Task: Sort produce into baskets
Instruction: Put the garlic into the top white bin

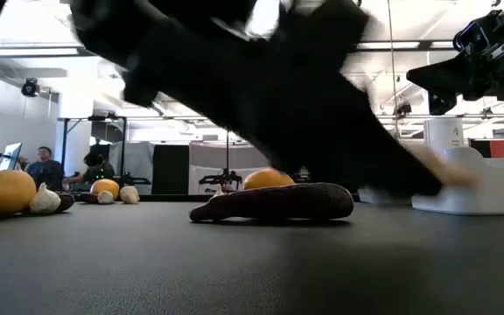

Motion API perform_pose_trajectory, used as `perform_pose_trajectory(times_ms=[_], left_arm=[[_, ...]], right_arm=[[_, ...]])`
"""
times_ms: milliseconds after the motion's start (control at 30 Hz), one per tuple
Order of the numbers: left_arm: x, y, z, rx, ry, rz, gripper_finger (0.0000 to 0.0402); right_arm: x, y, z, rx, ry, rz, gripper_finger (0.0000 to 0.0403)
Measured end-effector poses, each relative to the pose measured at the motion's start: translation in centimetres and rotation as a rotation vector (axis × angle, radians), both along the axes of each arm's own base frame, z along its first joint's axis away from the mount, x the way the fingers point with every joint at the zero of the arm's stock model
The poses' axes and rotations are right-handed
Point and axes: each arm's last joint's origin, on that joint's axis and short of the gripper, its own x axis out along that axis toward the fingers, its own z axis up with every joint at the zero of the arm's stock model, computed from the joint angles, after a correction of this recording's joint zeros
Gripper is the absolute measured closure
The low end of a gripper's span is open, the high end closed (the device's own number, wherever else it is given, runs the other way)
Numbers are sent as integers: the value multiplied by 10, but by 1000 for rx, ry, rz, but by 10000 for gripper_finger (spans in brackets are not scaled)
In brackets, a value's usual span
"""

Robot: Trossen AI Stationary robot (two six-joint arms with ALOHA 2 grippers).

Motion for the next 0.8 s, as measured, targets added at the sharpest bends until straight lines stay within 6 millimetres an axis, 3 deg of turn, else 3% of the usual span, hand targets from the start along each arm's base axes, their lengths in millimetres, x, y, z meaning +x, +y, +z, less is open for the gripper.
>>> perform_pose_trajectory(times_ms=[133, 267, 467, 667, 800], left_arm=[[17, 1, -9, -17, 71, 42, 270], [20, 0, -10, -24, 78, 73, 264], [18, 0, -12, -79, 91, 108, 213], [16, 0, -2, -62, 117, 81, 149], [8, 4, 32, -5, 141, 69, 140]], right_arm=[[0, 0, 0, 0, 0, 0, 393], [0, 0, 1, -70, -6, -5, 393], [0, 0, 1, -218, 1, -14, 393], [0, 0, 3, 101, -32, 7, 393], [-1, -1, 8, 367, -96, 13, 393]])
